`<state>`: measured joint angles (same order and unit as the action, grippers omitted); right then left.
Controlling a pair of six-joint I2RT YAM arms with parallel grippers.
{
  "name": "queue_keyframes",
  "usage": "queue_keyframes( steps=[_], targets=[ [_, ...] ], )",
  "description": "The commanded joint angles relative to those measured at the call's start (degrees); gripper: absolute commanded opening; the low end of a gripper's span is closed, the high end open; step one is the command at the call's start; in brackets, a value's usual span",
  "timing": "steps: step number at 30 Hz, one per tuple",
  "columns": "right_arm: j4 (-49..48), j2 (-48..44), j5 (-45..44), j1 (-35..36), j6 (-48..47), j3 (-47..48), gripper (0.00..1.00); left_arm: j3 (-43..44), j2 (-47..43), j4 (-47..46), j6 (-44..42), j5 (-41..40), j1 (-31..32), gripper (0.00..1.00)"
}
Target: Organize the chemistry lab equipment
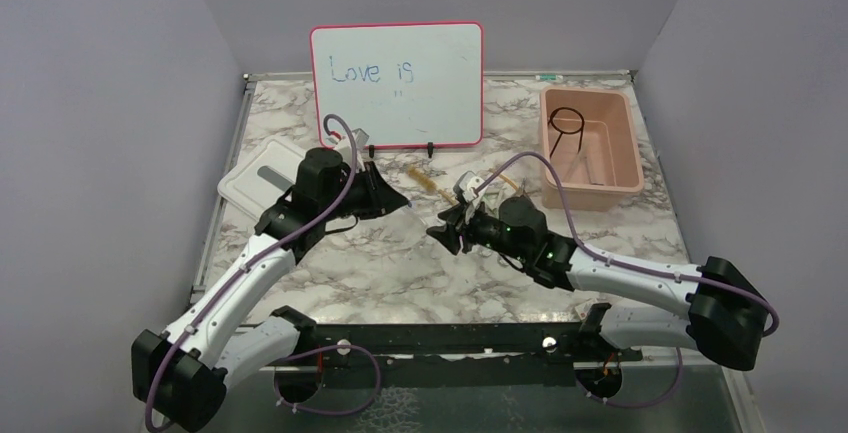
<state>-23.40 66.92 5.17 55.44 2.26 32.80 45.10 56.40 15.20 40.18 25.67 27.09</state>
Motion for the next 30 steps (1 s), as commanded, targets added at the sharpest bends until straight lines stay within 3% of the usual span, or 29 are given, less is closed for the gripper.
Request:
queue_keyframes(
  steps=[1, 6, 18, 26, 30],
  targets=[
    [1.8, 1.0, -4.4, 0.1, 2.9, 1.9, 0.48, 4.2, -2.9, 12.1, -8.8, -23.9, -0.2, 0.08],
    [1.8, 1.7, -4.9, 0.1, 4.7, 1.1, 0.48, 7.9, -1.2, 22.1, -12.8, -39.8, -0.2, 0.08],
    [-0.9, 4.7, -7.1, 0.1, 7.0, 0.0, 0.48, 7.3, 2.9, 20.0, -10.4, -48.3, 2.2, 0.08],
    [-3.7, 6.7, -8.7, 0.1, 7.9, -1.6, 0.48, 6.3, 8.4, 17.0, -6.3, -56.6, 11.2, 0.08],
    [-4.8, 7.2, -8.9, 0.1, 7.7, -2.2, 0.48, 5.7, 10.2, 15.2, -4.5, -58.8, 12.4, 0.08]
  ],
)
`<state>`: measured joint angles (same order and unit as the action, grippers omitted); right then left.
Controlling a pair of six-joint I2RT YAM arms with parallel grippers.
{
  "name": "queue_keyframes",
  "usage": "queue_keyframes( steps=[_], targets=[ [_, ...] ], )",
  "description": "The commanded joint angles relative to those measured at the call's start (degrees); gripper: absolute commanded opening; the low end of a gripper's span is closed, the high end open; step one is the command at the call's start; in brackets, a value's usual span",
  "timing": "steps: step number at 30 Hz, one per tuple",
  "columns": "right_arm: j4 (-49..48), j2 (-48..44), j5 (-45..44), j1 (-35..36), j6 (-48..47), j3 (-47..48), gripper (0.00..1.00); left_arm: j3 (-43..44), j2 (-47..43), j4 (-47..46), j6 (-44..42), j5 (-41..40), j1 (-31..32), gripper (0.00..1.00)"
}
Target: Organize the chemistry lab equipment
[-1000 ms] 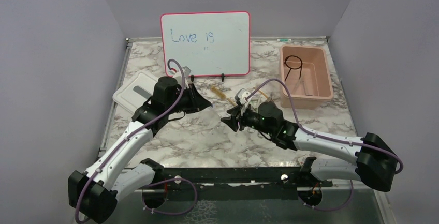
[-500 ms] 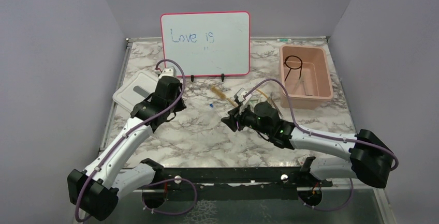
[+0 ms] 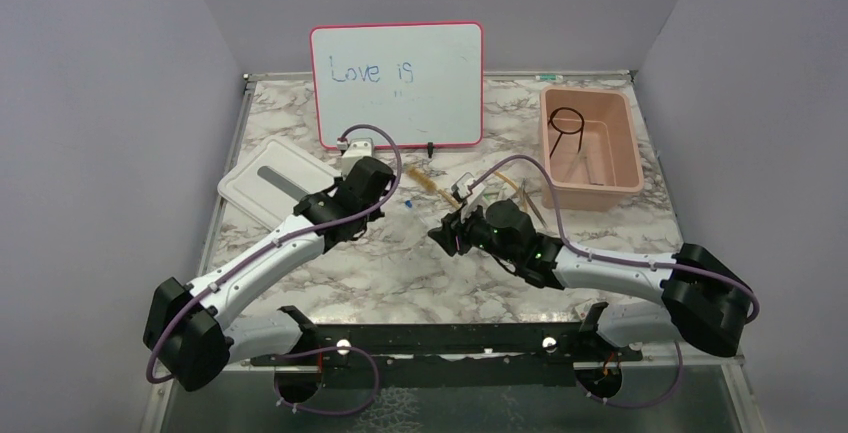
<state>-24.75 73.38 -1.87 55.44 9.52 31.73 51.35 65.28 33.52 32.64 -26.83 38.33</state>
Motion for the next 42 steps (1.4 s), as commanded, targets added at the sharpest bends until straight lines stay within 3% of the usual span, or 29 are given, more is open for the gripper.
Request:
queue_keyframes(
  steps=[1, 11, 24, 42],
  targets=[
    [-3.6, 0.9, -2.0, 0.1, 0.3, -1.3, 0.48, -1.2, 1.5, -3.8, 3.6, -7.0, 1.4, 0.08],
    [-0.8, 3.3, -5.5, 0.1, -0.5, 0.4, 0.47, -7.3, 1.3, -9.4, 6.2, -14.5, 3.9, 0.08],
    [-1.3, 2.8, -4.9, 0.1, -0.8, 0.0, 0.47, -10.5, 1.5, -18.0, 0.9, -13.7, 4.1, 0.11],
    [-1.3, 3.9, -5.7, 0.1, -1.0, 0.2, 0.47, -12.6, 3.5, -18.2, 2.7, -16.8, 4.1, 0.12]
  ],
)
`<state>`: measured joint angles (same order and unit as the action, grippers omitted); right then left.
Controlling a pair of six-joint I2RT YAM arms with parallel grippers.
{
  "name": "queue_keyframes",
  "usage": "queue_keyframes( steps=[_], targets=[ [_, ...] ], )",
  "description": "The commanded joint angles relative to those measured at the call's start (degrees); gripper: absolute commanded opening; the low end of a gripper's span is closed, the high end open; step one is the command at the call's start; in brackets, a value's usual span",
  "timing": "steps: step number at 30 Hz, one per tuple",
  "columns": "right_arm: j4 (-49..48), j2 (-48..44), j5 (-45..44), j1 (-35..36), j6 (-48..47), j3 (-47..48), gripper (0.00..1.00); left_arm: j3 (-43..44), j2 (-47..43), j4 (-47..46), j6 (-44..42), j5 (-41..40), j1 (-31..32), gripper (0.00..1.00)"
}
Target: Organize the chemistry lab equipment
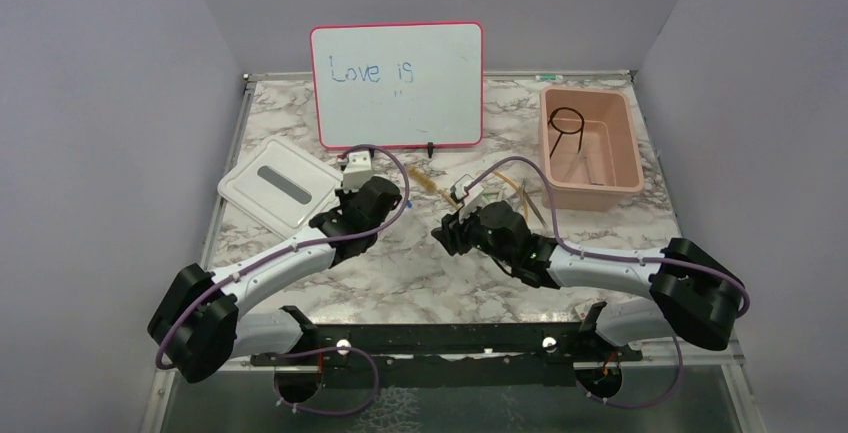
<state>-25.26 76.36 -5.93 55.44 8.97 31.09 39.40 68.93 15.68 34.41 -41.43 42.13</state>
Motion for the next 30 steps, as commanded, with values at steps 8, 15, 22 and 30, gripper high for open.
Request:
queue_keyframes(
  steps=[8, 15, 22, 30],
  targets=[
    [-0.8, 1.3, -1.5, 0.1, -0.5, 1.0, 0.47, -1.9, 0.4, -2.2, 0.8, -1.9, 0.2, 0.13],
    [-0.7, 1.6, -1.3, 0.1, -0.6, 1.3, 0.47, -2.2, 1.9, -2.8, 0.9, -1.9, 0.2, 0.15],
    [-0.7, 1.6, -1.0, 0.1, -0.6, 1.3, 0.47, -2.2, 2.0, -2.8, 1.3, -2.3, 0.1, 0.19],
    [-0.6, 1.5, -1.1, 0.1, -0.8, 1.3, 0.47, -3.6, 1.2, -3.2, 2.7, -2.1, 0.2, 0.24]
  ],
)
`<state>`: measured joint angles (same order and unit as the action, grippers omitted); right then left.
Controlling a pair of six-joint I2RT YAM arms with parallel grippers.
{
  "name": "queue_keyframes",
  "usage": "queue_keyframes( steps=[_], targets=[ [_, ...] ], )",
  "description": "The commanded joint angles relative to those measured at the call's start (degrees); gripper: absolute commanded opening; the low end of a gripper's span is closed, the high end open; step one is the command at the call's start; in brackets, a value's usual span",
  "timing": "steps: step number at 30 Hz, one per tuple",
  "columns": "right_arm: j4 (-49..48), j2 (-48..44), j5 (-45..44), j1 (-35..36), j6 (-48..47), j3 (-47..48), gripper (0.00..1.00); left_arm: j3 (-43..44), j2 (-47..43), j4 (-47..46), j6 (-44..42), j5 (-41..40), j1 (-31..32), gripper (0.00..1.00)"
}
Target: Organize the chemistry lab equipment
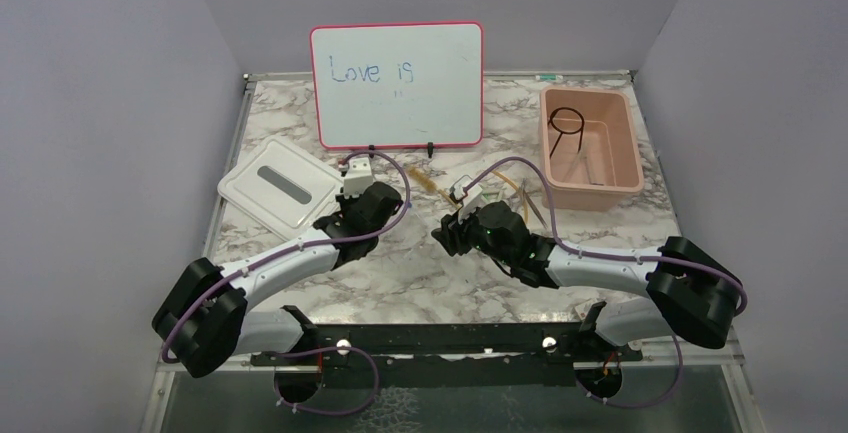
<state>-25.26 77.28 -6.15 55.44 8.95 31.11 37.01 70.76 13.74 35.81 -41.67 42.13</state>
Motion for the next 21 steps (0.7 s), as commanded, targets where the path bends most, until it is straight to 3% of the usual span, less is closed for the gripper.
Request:
queue_keyframes(
  steps=[1, 9, 21],
  targets=[
    [-0.6, 0.7, -0.9, 0.1, -0.8, 1.3, 0.46, -1.3, -0.6, -1.3, 1.5, -1.8, 0.2, 0.26],
    [-0.5, 0.6, -0.9, 0.1, -0.6, 1.3, 0.47, 0.2, -1.5, 0.5, 1.8, -1.7, 0.2, 0.36],
    [-0.4, 0.6, -0.5, 0.1, -0.5, 1.5, 0.46, 4.3, -5.5, 5.2, 1.5, -1.7, 0.2, 0.38]
  ],
)
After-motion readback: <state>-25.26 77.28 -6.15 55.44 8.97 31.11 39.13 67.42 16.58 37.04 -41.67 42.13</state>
